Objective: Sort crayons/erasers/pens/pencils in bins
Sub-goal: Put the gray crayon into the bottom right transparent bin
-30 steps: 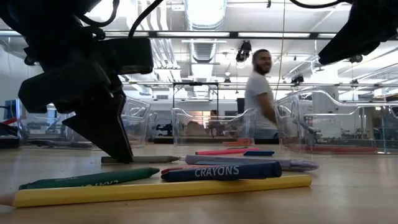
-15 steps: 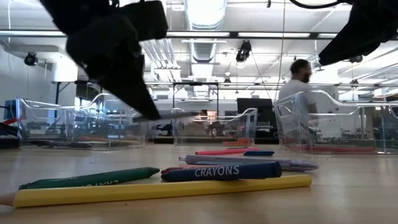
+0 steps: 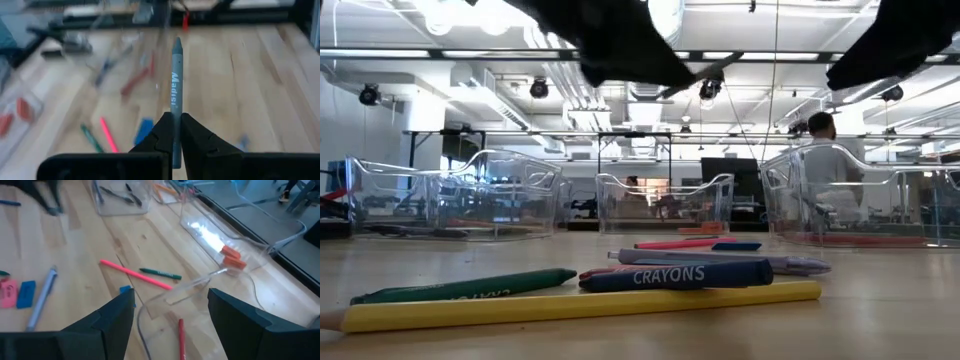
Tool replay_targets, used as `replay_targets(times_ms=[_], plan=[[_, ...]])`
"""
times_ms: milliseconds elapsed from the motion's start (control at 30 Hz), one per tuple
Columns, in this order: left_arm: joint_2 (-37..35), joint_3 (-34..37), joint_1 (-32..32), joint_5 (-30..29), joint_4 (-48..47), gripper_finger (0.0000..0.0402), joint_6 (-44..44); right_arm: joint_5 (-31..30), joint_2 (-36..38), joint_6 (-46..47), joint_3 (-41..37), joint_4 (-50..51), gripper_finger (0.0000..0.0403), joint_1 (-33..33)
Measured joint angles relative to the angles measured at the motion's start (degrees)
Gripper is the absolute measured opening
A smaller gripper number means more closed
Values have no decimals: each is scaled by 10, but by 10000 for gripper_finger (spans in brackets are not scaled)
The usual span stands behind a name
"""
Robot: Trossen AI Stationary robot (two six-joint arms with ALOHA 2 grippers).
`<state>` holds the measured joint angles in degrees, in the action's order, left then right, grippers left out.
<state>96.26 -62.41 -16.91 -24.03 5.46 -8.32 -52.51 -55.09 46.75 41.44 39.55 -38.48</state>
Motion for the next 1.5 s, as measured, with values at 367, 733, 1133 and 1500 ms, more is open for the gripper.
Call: replay_targets(times_ms=[367, 733, 1133, 1500], plan=[[34, -15, 86, 123, 145, 1, 75, -3, 3, -33, 30, -23, 240, -22], [31, -11, 75, 163, 214, 1, 84, 19, -3, -244, -72, -348, 240, -24], [30, -9, 73, 180, 231, 1, 87, 149, 78, -471, -242, -748, 240, -5], [29, -12, 74, 184, 261, 1, 86, 150, 89, -465, -252, -822, 240, 8]])
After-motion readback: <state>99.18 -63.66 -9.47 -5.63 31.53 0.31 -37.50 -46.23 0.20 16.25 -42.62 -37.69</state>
